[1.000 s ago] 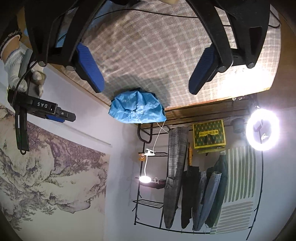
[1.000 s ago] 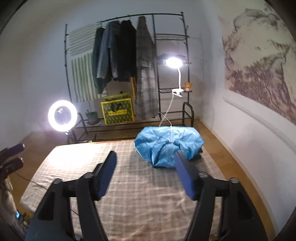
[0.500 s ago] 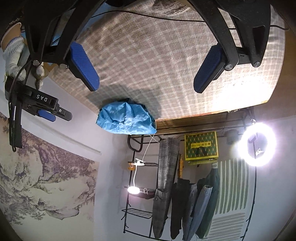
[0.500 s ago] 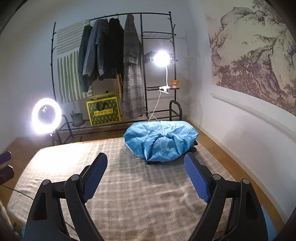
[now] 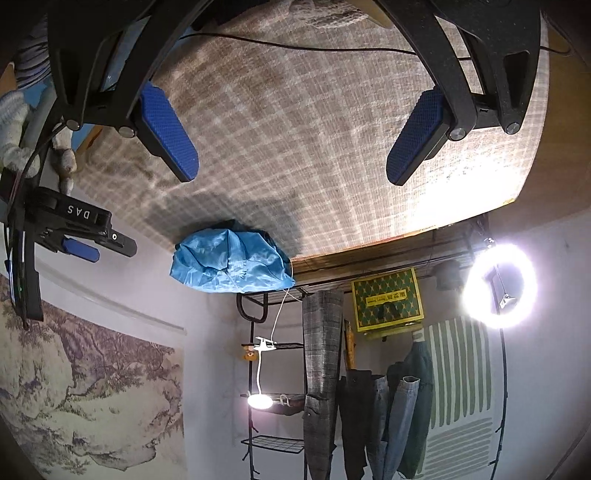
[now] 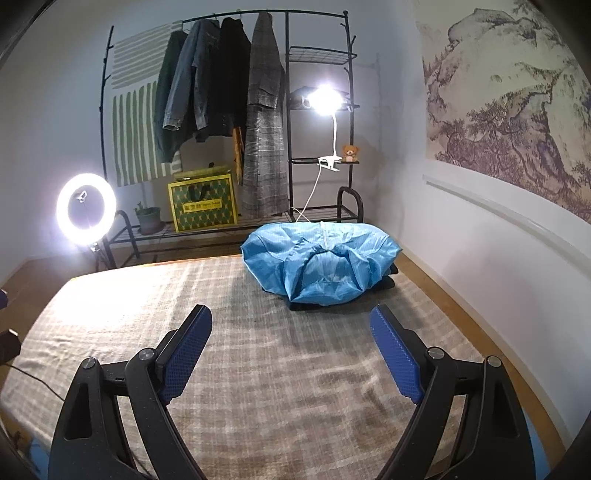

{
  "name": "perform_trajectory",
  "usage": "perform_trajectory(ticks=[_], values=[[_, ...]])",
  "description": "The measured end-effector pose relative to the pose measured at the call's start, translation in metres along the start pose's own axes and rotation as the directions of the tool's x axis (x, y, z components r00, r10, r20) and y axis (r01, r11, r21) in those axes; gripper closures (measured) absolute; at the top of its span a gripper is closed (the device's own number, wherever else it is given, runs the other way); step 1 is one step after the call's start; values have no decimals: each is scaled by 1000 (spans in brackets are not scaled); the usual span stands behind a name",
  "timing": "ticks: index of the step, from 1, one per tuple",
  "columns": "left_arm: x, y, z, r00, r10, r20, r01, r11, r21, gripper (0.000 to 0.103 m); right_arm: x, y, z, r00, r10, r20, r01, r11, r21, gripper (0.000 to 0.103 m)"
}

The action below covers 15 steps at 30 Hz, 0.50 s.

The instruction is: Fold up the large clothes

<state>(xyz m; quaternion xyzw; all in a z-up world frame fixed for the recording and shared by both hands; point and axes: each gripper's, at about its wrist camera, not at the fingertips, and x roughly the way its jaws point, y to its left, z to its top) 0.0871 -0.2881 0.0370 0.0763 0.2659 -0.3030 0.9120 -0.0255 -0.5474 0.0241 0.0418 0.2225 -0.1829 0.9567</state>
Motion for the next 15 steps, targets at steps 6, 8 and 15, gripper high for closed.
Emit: perform_trajectory(ticks=[6, 8, 15], values=[[2, -5, -4, 1000, -5, -14, 5, 1000, 14, 0, 1, 2, -3, 1000, -12, -5, 12, 1000, -15, 15], [2, -5, -4, 1000, -6, -14, 6, 1000, 15, 0, 2, 2, -4, 1000, -11, -7, 11, 1000, -13, 15], [0, -6, -5, 1000, -2, -7, 2, 1000, 15, 0, 3, 2, -3, 1000, -6, -10, 5, 1000, -9, 15]])
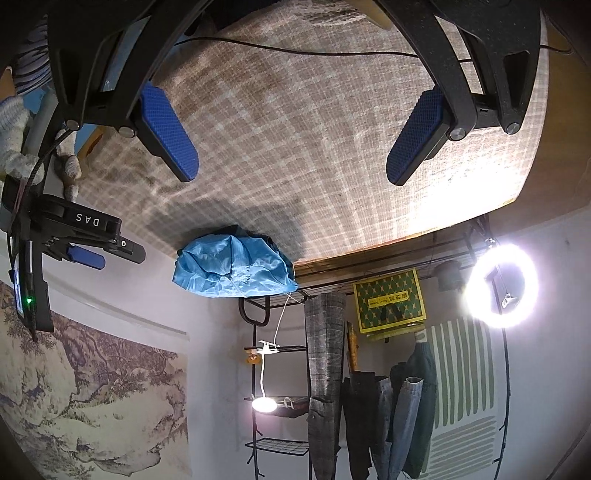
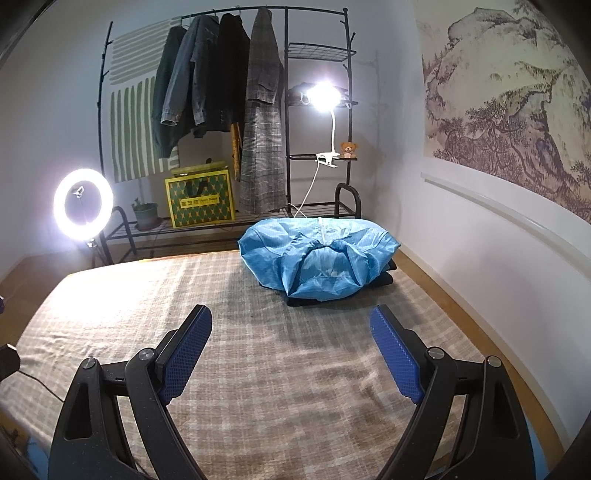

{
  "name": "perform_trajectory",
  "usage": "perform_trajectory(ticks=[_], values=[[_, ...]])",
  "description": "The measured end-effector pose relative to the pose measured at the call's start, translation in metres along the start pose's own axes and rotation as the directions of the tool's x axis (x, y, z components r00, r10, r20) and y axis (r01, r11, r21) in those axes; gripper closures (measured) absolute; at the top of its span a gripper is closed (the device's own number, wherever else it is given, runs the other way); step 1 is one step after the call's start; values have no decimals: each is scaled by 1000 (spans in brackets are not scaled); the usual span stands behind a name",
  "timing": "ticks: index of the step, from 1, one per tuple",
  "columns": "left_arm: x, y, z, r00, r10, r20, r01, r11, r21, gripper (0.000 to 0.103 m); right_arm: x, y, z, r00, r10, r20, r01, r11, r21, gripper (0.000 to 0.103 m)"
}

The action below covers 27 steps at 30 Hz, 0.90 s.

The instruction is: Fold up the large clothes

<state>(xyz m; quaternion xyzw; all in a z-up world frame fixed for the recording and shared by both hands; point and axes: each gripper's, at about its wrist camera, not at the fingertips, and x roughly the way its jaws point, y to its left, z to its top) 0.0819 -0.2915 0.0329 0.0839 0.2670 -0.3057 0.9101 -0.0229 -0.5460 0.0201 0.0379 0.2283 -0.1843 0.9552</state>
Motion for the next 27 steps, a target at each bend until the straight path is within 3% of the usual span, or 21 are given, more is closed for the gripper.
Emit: perform_trajectory(ticks=[27], values=[[-3, 0, 2, 1000, -7, 0, 7, 1000, -10, 0, 2, 6, -4, 1000, 13, -7, -13, 1000, -17, 15]])
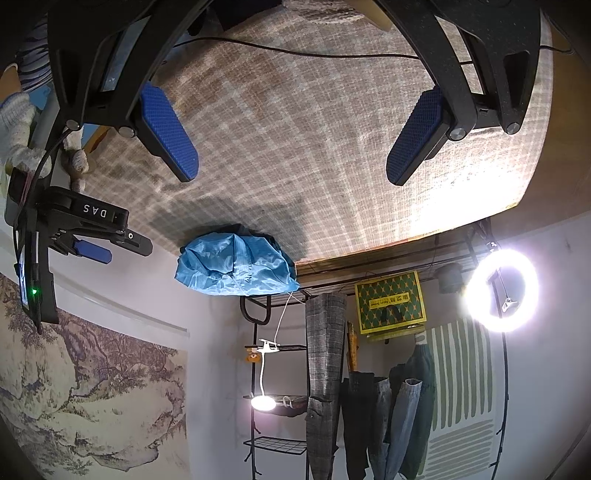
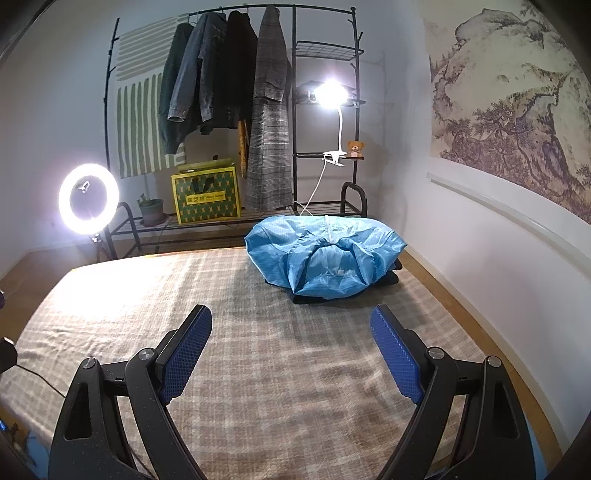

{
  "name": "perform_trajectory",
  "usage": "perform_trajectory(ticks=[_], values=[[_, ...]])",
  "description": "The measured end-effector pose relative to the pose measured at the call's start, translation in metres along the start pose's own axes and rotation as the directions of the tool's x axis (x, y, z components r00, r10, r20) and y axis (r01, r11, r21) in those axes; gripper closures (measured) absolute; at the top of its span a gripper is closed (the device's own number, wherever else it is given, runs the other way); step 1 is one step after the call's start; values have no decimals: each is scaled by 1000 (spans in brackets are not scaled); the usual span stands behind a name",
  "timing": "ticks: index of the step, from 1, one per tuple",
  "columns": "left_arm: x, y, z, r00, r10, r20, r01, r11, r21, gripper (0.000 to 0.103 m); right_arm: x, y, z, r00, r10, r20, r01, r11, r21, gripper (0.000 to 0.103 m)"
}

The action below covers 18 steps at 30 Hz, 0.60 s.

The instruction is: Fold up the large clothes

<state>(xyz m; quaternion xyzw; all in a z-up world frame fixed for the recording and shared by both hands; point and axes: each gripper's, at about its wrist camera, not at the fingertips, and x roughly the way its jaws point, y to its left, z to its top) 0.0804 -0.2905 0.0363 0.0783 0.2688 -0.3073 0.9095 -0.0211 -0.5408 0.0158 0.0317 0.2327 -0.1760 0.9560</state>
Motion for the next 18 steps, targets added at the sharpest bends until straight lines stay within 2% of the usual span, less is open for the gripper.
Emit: perform_trajectory(ticks=[11, 18], values=[[-11, -7, 4, 999, 23, 47, -23, 1000, 3, 0, 0, 1, -1, 1000, 1, -1, -1, 1000, -4, 15], [-10, -7, 7, 1000, 11, 21, -10, 999, -34, 0, 1, 1, -1, 1000, 2, 1, -2, 1000, -8, 15]])
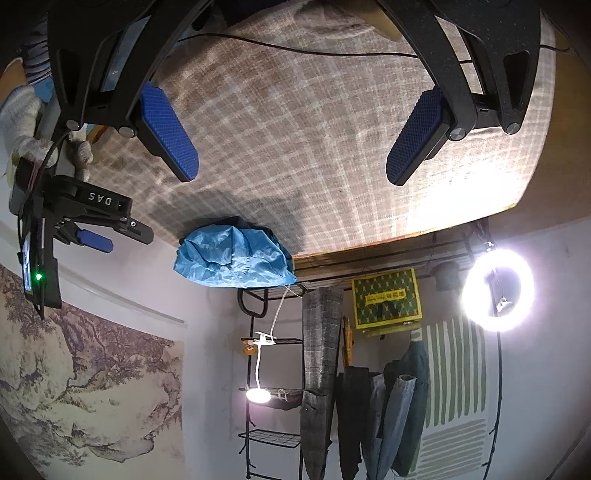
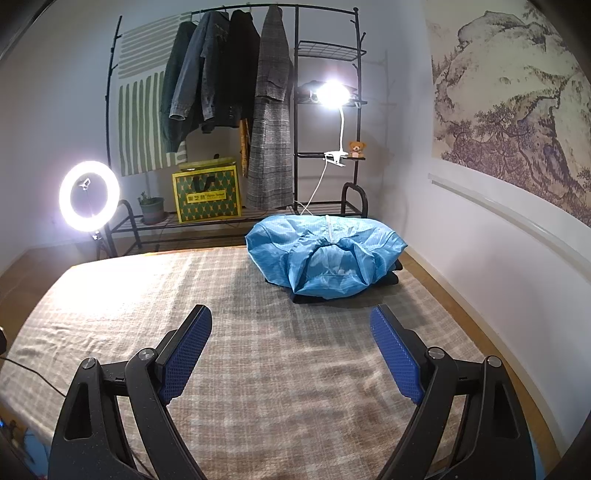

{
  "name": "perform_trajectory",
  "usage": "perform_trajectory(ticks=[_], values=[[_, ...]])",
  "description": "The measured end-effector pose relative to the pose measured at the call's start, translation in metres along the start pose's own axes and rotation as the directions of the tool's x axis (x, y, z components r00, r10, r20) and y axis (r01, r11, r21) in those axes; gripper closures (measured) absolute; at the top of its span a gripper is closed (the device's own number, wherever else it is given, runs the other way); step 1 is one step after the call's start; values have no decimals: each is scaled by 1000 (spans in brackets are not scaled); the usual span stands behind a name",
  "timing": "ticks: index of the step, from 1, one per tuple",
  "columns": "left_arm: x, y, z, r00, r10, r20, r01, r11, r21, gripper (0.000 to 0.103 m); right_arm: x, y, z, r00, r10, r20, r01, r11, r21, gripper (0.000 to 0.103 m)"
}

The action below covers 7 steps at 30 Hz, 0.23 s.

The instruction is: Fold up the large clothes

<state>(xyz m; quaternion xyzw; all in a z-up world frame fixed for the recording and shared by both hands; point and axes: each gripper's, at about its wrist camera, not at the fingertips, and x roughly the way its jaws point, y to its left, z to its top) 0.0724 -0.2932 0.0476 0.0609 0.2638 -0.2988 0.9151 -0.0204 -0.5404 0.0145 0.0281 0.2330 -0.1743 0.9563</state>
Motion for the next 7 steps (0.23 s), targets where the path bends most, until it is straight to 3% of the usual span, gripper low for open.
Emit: perform_trajectory(ticks=[7], values=[[-2, -8, -4, 999, 40, 23, -40, 999, 11, 0, 0, 2, 0, 1000, -5, 5, 6, 1000, -28, 15]])
